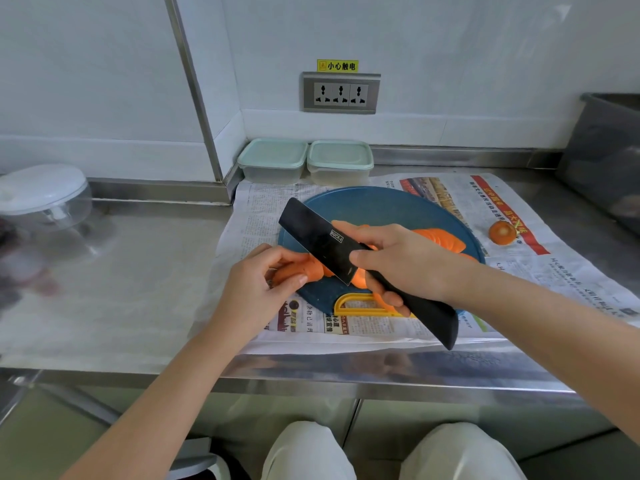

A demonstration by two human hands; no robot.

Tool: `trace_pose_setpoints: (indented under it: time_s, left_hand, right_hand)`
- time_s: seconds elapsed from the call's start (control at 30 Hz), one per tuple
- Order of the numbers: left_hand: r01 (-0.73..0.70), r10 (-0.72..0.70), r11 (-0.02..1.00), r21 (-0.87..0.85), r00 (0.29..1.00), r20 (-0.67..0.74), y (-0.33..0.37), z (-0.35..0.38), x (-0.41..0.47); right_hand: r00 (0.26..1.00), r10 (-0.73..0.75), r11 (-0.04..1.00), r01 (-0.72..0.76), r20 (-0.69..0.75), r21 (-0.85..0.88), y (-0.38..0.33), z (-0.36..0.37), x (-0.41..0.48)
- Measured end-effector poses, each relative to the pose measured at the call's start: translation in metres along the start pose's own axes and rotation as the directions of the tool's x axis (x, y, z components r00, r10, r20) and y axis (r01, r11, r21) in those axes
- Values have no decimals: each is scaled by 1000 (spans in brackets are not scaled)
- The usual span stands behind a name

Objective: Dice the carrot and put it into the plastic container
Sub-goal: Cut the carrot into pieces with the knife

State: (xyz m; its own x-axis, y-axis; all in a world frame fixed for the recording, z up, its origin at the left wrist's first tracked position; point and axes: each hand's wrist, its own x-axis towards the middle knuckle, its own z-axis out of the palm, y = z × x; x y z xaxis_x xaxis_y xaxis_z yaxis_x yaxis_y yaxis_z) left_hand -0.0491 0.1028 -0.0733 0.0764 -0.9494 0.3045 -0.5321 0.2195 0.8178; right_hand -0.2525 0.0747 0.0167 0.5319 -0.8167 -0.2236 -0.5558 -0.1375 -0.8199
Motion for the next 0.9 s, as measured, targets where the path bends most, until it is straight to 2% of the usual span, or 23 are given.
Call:
trace_pose_setpoints:
  time_s: [0.33, 0.57, 0.9]
  left_hand:
    - [3, -3, 1000, -18, 1000, -1, -1, -1, 0]
    - [10, -11, 998, -64, 1000, -7, -4, 0, 1]
    - [7, -8, 1000, -24, 1000, -23, -3, 1, 3]
  right_hand:
    - [1000, 1, 989, -1, 5, -146, -3, -2, 3]
    - [999, 42, 996, -41, 5, -85, -2, 5, 8]
    - [999, 46, 998, -46, 4, -31, 2, 14, 16]
